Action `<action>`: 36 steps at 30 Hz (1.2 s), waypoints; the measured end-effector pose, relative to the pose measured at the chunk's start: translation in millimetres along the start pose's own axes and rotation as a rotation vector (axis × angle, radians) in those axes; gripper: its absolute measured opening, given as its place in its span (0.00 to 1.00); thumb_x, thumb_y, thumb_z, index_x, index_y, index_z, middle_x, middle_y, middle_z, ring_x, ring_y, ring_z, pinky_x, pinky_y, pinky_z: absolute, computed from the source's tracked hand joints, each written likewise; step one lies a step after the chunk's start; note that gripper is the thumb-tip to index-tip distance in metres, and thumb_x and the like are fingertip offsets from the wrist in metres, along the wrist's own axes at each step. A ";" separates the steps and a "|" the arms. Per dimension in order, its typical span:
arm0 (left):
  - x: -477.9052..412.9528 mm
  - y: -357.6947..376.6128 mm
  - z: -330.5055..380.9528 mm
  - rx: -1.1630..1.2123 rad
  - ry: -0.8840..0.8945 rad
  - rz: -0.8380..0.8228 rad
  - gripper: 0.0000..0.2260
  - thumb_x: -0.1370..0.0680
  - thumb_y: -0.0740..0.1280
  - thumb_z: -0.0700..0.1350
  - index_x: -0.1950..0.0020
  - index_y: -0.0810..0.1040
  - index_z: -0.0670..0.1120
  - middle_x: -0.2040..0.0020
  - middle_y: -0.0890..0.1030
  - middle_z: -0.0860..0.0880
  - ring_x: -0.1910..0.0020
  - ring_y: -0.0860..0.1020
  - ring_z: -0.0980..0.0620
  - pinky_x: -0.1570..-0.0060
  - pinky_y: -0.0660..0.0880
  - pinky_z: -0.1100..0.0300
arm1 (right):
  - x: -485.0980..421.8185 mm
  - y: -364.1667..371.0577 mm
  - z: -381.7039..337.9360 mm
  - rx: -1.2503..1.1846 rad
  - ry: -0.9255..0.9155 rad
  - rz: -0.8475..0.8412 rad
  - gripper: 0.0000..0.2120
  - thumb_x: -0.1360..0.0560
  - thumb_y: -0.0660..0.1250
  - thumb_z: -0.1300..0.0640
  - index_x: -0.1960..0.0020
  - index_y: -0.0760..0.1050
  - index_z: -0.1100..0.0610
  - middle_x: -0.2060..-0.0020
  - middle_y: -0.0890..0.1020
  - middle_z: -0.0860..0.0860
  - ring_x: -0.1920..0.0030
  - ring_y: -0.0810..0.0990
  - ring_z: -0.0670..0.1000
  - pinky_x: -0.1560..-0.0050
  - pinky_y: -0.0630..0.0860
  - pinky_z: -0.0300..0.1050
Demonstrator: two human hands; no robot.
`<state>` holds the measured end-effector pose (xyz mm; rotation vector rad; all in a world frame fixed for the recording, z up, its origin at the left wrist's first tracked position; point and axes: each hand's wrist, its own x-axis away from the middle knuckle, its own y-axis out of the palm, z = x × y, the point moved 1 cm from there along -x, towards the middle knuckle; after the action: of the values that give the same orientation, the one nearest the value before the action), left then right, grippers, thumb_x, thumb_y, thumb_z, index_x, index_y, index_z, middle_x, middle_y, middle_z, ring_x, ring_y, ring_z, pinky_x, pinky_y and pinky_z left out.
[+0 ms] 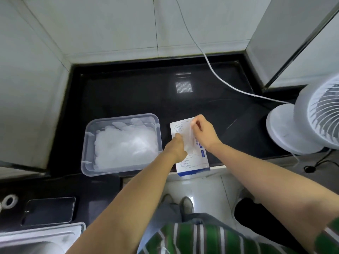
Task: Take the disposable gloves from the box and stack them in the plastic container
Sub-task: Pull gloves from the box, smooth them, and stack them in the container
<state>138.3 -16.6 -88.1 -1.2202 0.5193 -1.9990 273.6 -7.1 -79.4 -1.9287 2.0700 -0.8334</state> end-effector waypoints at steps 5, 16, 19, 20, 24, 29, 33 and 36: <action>0.3 -2.7 0.7 -0.112 0.079 -0.064 0.24 0.21 0.65 0.40 0.27 0.62 0.44 0.34 0.71 0.44 0.43 0.76 0.44 0.46 0.76 0.53 | 7.6 -1.5 -6.3 -0.090 -0.011 0.096 0.04 0.18 0.56 0.59 0.46 0.69 0.58 0.58 0.75 0.46 0.59 0.73 0.46 0.63 0.70 0.38; 9.0 -35.7 14.3 0.680 0.100 0.005 0.15 0.27 0.61 0.46 0.42 0.74 0.43 0.50 0.78 0.47 0.51 0.76 0.49 0.51 0.73 0.54 | 2.2 -17.5 -27.5 -0.348 0.019 0.218 0.03 0.21 0.62 0.60 0.52 0.70 0.53 0.59 0.76 0.50 0.58 0.74 0.47 0.56 0.73 0.39; 11.7 -57.2 12.7 1.013 0.089 0.170 0.24 0.33 0.65 0.56 0.44 0.78 0.42 0.48 0.82 0.47 0.48 0.80 0.48 0.45 0.76 0.52 | 5.8 -13.8 -26.8 -0.359 0.069 0.203 0.06 0.22 0.62 0.62 0.56 0.68 0.53 0.60 0.74 0.51 0.59 0.72 0.49 0.56 0.72 0.44; 12.6 -62.2 10.7 1.044 0.076 0.182 0.27 0.34 0.68 0.61 0.44 0.78 0.43 0.47 0.82 0.46 0.46 0.80 0.47 0.42 0.76 0.52 | 6.4 -13.3 -26.8 -0.364 0.076 0.184 0.06 0.23 0.62 0.62 0.57 0.68 0.54 0.60 0.73 0.51 0.59 0.72 0.50 0.57 0.72 0.45; 14.8 -75.4 -8.0 0.943 0.080 0.249 0.18 0.23 0.69 0.52 0.49 0.80 0.36 0.64 0.77 0.46 0.59 0.77 0.48 0.55 0.74 0.60 | 9.9 -3.0 -36.8 -0.357 0.027 0.053 0.05 0.23 0.64 0.63 0.57 0.70 0.57 0.62 0.73 0.52 0.62 0.71 0.49 0.61 0.70 0.41; 26.1 -93.3 -24.5 1.086 -0.026 0.258 0.16 0.29 0.64 0.47 0.48 0.82 0.41 0.43 0.78 0.47 0.43 0.75 0.48 0.44 0.73 0.51 | 12.6 10.6 -59.4 -0.573 0.082 -0.041 0.13 0.20 0.61 0.47 0.50 0.71 0.57 0.56 0.80 0.52 0.58 0.78 0.49 0.56 0.73 0.44; 33.7 -105.0 -42.1 1.225 0.068 0.235 0.17 0.34 0.61 0.48 0.49 0.77 0.41 0.50 0.77 0.36 0.48 0.76 0.44 0.40 0.73 0.43 | 7.8 18.4 -72.6 -0.575 0.122 -0.123 0.30 0.22 0.55 0.34 0.33 0.72 0.56 0.41 0.82 0.54 0.42 0.79 0.50 0.39 0.73 0.50; 42.2 -111.9 -53.3 1.164 0.045 0.326 0.12 0.26 0.59 0.46 0.48 0.76 0.45 0.53 0.78 0.42 0.51 0.76 0.46 0.48 0.74 0.50 | 14.0 24.7 -86.2 -0.580 0.036 -0.364 0.31 0.22 0.54 0.33 0.32 0.75 0.54 0.39 0.82 0.52 0.37 0.79 0.51 0.34 0.74 0.46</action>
<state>37.5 23.2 -14.7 -0.3242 -0.4017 -1.5842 207.5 2.4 -18.0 -2.6602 2.1829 -0.3322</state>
